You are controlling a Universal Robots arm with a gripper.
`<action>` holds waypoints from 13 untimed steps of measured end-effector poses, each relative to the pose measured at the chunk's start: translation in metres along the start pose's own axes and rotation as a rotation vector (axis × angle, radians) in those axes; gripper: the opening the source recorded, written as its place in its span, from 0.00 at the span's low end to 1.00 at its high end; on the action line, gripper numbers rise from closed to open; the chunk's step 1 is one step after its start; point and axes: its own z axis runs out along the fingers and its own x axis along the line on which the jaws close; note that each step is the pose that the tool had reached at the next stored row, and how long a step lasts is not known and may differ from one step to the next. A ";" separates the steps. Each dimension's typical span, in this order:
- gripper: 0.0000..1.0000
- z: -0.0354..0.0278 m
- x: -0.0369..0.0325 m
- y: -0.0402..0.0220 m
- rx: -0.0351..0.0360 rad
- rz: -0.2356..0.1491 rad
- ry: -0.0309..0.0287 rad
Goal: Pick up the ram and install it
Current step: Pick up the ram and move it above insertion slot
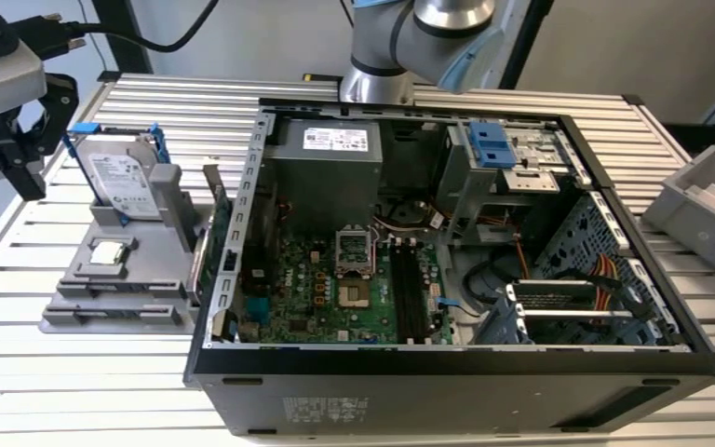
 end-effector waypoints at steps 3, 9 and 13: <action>0.00 0.0000 0.0000 0.0000 0.0004 -0.028 0.0005; 0.00 -0.0001 0.0000 0.0001 0.0011 -0.086 -0.0024; 0.00 0.0000 -0.0001 0.0001 0.0055 -0.126 -0.0105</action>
